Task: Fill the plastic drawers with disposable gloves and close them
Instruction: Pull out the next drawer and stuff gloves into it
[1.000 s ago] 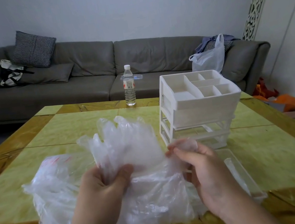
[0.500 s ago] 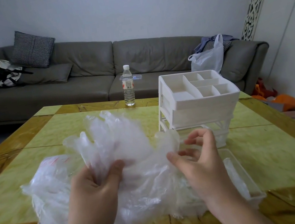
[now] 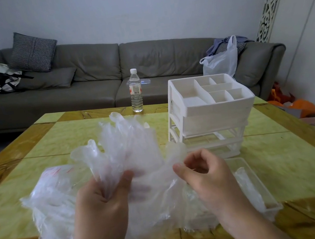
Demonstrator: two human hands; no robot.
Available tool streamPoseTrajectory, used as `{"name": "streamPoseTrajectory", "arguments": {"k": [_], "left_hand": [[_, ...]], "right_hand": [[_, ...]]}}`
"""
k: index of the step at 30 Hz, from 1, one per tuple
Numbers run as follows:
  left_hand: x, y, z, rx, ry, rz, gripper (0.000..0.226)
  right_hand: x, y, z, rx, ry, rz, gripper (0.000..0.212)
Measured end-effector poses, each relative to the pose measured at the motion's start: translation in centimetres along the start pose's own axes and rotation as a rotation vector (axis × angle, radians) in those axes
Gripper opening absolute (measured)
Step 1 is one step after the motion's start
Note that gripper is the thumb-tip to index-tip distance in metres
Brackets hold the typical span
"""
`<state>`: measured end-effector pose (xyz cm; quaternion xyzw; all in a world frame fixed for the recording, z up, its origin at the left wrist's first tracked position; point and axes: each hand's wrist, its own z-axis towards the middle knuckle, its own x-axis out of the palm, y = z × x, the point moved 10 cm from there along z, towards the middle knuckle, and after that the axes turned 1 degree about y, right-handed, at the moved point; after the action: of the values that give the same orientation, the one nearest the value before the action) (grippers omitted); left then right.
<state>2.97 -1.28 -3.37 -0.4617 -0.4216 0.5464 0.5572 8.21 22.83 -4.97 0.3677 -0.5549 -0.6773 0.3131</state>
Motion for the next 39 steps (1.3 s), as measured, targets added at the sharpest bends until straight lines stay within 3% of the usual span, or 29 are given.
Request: {"name": "streamPoseTrajectory", "arguments": {"k": [3, 8, 15, 21, 25, 27, 30, 33, 37, 39], "left_hand": [[0.0, 0.0, -0.2, -0.005, -0.024, 0.0, 0.012], [0.0, -0.3, -0.4, 0.019, -0.043, 0.034, 0.011], [-0.5, -0.5, -0.2, 0.021, -0.06, 0.111, 0.019], [-0.5, -0.8, -0.1, 0.008, -0.033, 0.061, 0.019], [-0.5, -1.0, -0.2, -0.002, -0.031, -0.027, 0.016], [-0.5, -1.2, -0.3, -0.004, -0.032, -0.066, 0.016], [-0.4, -1.5, -0.3, -0.003, -0.015, -0.123, 0.016], [-0.1, -1.5, -0.3, -0.005, 0.013, -0.145, 0.017], [0.1, -1.4, -0.2, -0.02, 0.046, -0.165, 0.018], [0.2, -1.2, -0.2, -0.036, 0.059, -0.18, 0.02]], "right_hand": [[0.7, -0.6, -0.2, 0.084, 0.039, 0.044, 0.03], [1.8, -0.5, -0.3, 0.085, 0.142, 0.234, 0.012], [2.0, -0.5, -0.3, 0.165, 0.217, 0.38, 0.031], [1.0, -1.1, 0.4, 0.183, 0.121, 0.574, 0.028], [0.0, -2.3, 0.7, 0.206, 0.012, 0.512, 0.035], [1.1, -3.0, 0.3, 0.306, 0.098, 0.458, 0.059], [4.5, -2.9, -2.2, 0.497, 0.436, 0.472, 0.086], [5.9, -2.0, -3.2, 0.482, 0.55, 0.59, 0.074], [4.1, -1.6, -1.0, 0.312, 0.304, 0.698, 0.055], [2.6, -1.3, -0.2, 0.225, 0.187, 0.66, 0.026]]}}
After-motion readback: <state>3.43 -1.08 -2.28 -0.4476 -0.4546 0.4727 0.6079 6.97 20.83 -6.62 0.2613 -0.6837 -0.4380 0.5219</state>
